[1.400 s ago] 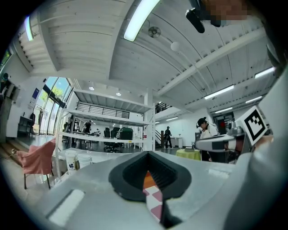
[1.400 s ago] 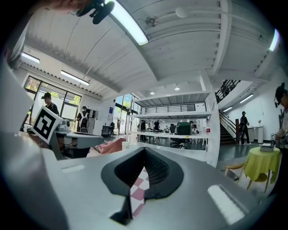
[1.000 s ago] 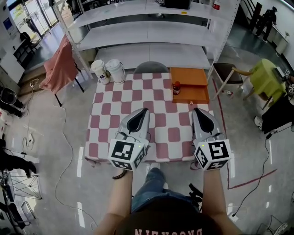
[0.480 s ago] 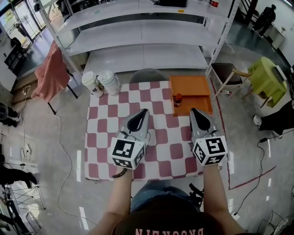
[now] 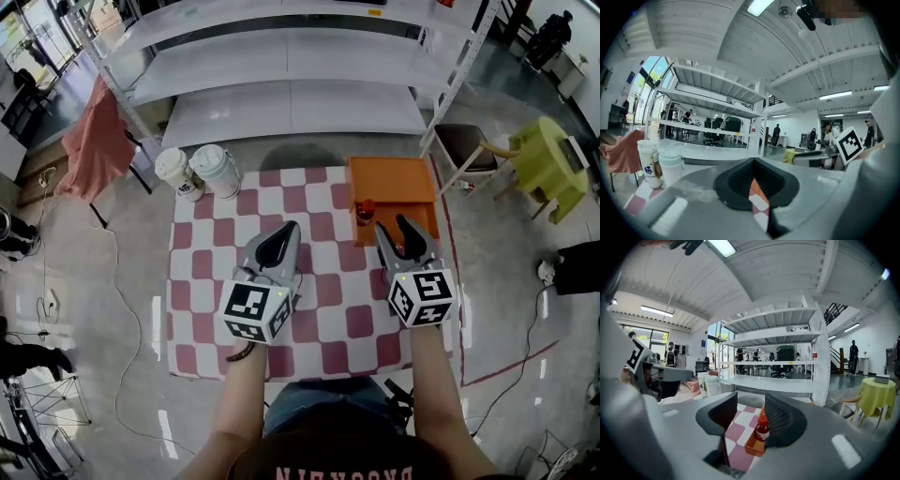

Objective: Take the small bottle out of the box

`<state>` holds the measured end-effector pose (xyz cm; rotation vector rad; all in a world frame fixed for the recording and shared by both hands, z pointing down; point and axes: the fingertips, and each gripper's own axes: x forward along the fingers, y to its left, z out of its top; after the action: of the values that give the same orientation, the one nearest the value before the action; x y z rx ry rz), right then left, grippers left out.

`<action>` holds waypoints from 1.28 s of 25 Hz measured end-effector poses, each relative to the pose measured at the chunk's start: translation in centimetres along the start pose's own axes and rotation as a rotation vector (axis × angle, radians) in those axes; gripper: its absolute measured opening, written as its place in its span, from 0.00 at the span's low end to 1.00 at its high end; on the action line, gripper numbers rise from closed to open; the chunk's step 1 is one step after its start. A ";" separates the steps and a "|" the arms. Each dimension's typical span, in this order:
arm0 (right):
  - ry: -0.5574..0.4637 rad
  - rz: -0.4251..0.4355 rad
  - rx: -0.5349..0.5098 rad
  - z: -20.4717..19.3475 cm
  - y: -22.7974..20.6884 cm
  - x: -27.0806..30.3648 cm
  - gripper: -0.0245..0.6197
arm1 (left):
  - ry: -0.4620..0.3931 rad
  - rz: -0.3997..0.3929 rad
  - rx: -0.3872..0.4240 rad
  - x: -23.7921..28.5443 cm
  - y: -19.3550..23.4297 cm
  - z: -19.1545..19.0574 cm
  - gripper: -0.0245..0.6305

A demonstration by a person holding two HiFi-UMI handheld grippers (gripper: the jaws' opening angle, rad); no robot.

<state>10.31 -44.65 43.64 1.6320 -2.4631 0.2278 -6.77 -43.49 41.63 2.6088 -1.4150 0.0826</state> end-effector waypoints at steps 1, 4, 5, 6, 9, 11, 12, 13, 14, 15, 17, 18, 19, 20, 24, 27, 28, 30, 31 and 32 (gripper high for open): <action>0.016 0.005 0.002 -0.5 -0.2 0.6 0.32 | 0.005 0.005 -0.004 0.3 0.1 -0.2 0.04; 0.061 0.022 0.008 -2.2 -0.9 2.3 0.32 | 0.018 0.020 -0.012 1.3 0.5 -0.7 0.04; 0.074 0.027 0.012 -2.8 -1.1 2.9 0.32 | 0.023 0.025 -0.013 1.6 0.6 -0.9 0.04; 0.087 0.031 0.017 -3.4 -1.4 3.5 0.31 | 0.027 0.029 -0.016 1.9 0.7 -1.1 0.04; 0.130 0.044 0.028 -5.2 -2.0 5.3 0.31 | 0.037 0.045 -0.032 2.7 1.1 -1.7 0.04; 0.160 0.051 0.032 -6.5 -2.3 6.3 0.31 | 0.046 0.056 -0.046 3.1 1.4 -2.2 0.04; 0.175 0.053 0.035 -7.1 -2.4 6.8 0.31 | 0.050 0.059 -0.053 3.4 1.5 -2.5 0.04; 0.188 0.054 0.039 -7.6 -2.5 7.3 0.31 | 0.054 0.060 -0.058 3.6 1.6 -2.7 0.04; 0.199 0.054 0.043 -8.1 -2.6 7.8 0.30 | 0.058 0.060 -0.063 3.9 1.6 -2.9 0.04; 0.208 0.052 0.048 -8.5 -2.8 8.3 0.30 | 0.061 0.059 -0.067 4.2 1.7 -3.1 0.04; 0.225 0.042 0.055 -9.3 -3.2 9.1 0.30 | 0.069 0.056 -0.071 4.7 1.8 -3.4 0.04; 0.233 0.036 0.059 -9.7 -3.4 9.5 0.30 | 0.073 0.054 -0.070 4.8 1.8 -3.5 0.04; 0.242 0.031 0.064 -10.0 -3.5 9.9 0.30 | 0.077 0.053 -0.069 4.9 1.8 -3.7 0.04; 0.250 0.029 0.068 -10.4 -3.6 10.2 0.30 | 0.081 0.052 -0.069 5.0 1.9 -3.8 0.04; 0.267 0.029 0.068 -10.9 -3.8 11.1 0.30 | 0.093 0.059 -0.073 5.3 2.2 -4.3 0.04; 0.277 0.023 0.062 -11.1 -4.0 11.5 0.29 | 0.102 0.064 -0.078 5.4 2.5 -4.7 0.04; 0.278 0.023 0.057 -11.1 -4.0 11.7 0.29 | 0.105 0.064 -0.080 5.5 2.5 -4.8 0.04; 0.276 0.024 0.043 -11.1 -3.8 11.8 0.27 | 0.110 0.064 -0.082 5.5 2.6 -5.0 0.04; 0.277 0.026 0.037 -11.1 -3.8 11.9 0.27 | 0.113 0.063 -0.082 5.5 2.6 -5.1 0.04; 0.279 0.028 0.030 -11.2 -3.7 11.9 0.27 | 0.115 0.063 -0.083 5.5 2.6 -5.2 0.04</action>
<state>9.92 -54.22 57.35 1.4648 -2.2821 0.4647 -5.80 -48.52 47.77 2.4522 -1.4292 0.1749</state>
